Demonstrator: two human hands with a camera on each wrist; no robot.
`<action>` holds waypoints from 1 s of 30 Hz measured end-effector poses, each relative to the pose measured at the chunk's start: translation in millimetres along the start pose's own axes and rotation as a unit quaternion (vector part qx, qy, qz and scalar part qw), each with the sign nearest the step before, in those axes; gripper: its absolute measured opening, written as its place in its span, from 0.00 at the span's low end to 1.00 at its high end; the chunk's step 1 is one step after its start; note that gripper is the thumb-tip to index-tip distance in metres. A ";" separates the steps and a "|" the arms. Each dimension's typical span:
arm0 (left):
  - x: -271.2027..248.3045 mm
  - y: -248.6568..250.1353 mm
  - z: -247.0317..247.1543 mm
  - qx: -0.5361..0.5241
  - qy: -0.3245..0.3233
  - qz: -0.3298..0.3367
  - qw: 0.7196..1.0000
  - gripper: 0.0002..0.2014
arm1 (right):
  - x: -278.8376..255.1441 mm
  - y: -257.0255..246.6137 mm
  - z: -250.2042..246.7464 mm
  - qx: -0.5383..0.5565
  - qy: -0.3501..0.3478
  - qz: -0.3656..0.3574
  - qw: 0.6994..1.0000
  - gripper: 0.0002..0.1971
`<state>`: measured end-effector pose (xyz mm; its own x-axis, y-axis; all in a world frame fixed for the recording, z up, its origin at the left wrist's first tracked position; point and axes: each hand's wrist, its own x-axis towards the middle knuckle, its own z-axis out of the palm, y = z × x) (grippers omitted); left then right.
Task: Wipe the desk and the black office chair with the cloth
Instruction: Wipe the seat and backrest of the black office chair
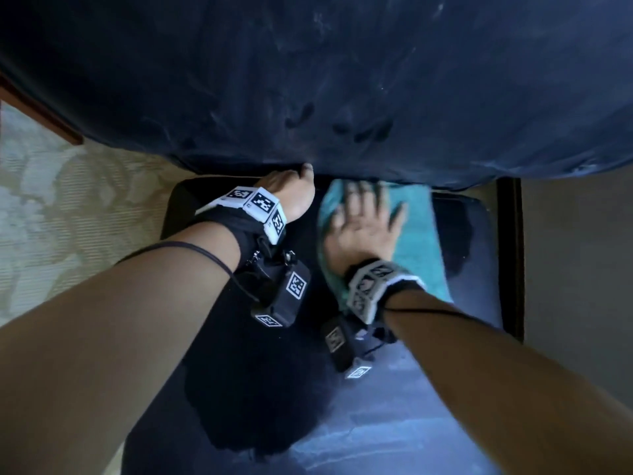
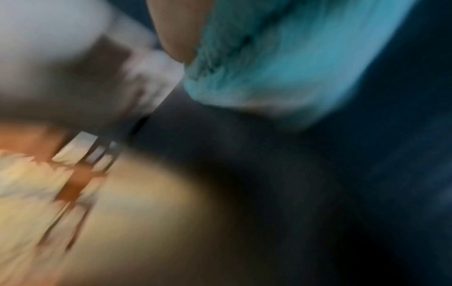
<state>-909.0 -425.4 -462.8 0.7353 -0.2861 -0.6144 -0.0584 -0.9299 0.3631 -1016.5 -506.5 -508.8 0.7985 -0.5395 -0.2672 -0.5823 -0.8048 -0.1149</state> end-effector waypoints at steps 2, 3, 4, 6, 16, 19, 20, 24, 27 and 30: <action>1.2 1.6 0.9 0.015 0.008 -0.004 1.000 0.30 | -10.6 -38.6 6.3 0.025 -0.007 -0.092 0.995 0.29; 2.5 -0.8 0.8 0.016 0.008 -0.005 1.000 0.30 | -9.7 -37.0 5.6 0.030 -0.017 -0.115 0.993 0.28; 3.2 -4.6 0.1 0.014 0.008 -0.006 1.000 0.30 | -6.1 -22.7 4.0 0.024 -0.022 -0.132 0.991 0.28; 6.3 -11.0 -0.4 0.016 0.009 -0.004 1.000 0.30 | -0.7 33.4 3.3 0.014 0.022 -0.118 0.993 0.28; -8.4 29.7 17.8 0.119 0.026 0.025 0.992 0.24 | -11.0 33.1 9.6 0.040 0.048 0.019 0.998 0.29; -4.9 19.9 23.2 0.131 0.039 0.024 0.990 0.23 | -7.4 62.7 3.9 0.045 0.041 -0.041 0.997 0.29; -4.7 18.0 23.7 0.134 0.042 0.021 0.990 0.23 | -4.7 86.7 2.1 0.051 0.062 0.005 0.997 0.30; -1.5 34.6 23.1 0.142 0.039 -0.011 0.989 0.26 | 5.7 147.1 -4.5 0.138 0.091 0.235 0.958 0.30; -3.7 49.0 25.1 0.148 0.027 -0.024 0.988 0.30 | 31.5 141.4 -9.4 0.159 0.122 0.284 0.938 0.29; -0.4 44.0 32.1 0.176 0.040 -0.027 0.983 0.29 | 55.8 149.8 -12.1 0.207 0.095 0.285 0.931 0.27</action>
<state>-933.5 -473.6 -469.1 0.7941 -0.2283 -0.5633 -0.2371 -0.9697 0.0588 -1057.3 -660.1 -529.3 0.3316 -0.9153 -0.2288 -0.8975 -0.2313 -0.3754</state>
